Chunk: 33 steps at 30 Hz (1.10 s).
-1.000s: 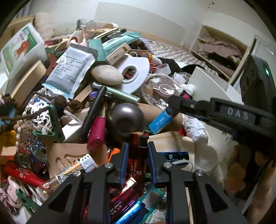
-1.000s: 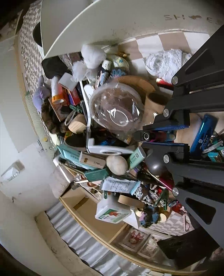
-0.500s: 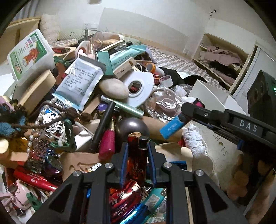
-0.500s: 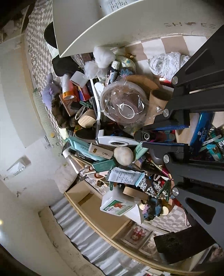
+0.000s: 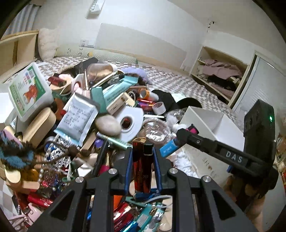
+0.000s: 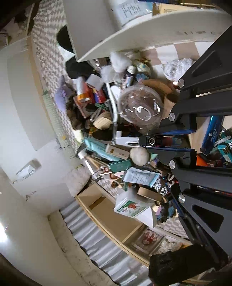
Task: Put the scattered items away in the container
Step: 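Lift the dark red tube and pink lighter toward the white box with both tools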
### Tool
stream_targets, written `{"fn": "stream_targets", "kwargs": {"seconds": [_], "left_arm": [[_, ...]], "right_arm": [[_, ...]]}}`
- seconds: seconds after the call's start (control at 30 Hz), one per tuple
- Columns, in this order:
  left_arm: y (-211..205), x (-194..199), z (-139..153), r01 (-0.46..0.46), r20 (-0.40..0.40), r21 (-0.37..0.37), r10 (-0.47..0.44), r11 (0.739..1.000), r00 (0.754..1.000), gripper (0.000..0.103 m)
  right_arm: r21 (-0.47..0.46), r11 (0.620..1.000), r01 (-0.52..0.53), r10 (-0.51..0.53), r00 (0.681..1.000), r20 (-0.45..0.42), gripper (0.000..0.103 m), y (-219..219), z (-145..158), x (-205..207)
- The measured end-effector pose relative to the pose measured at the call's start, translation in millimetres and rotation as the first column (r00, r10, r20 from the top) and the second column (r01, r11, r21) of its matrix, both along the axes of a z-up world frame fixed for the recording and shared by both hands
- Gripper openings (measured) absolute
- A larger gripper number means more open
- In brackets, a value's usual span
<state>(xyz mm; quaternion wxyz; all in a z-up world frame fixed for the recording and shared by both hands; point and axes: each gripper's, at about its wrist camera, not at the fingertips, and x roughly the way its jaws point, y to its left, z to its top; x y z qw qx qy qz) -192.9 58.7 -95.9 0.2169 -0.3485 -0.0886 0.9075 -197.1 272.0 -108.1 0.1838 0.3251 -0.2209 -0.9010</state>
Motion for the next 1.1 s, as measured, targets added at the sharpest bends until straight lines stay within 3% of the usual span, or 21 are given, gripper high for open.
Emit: {"fn": "stream_targets", "kwargs": {"seconds": [0.37,0.63,1.1], "left_arm": [[26.3,-3.9,24.7,0.022,-0.050,0.005,-0.021,1.000,0.999,0.022],[59.1,-0.4,50.9,0.077,-0.101,0.013,-0.076,0.997,0.992,0.022],[118.9,14.3,86.4,0.201,-0.173,0.036,-0.192,0.979,0.966,0.022]], "right_arm": [[0.007,0.999,0.048,-0.047,0.990,-0.129,0.013,14.7,34.8,20.2],[-0.037,0.991,0.126,-0.131,0.956,-0.261,0.013,47.4,73.9,46.9],[-0.117,0.963,0.244,-0.270,0.903,-0.334,0.013,108.1,99.5,76.9]]}}
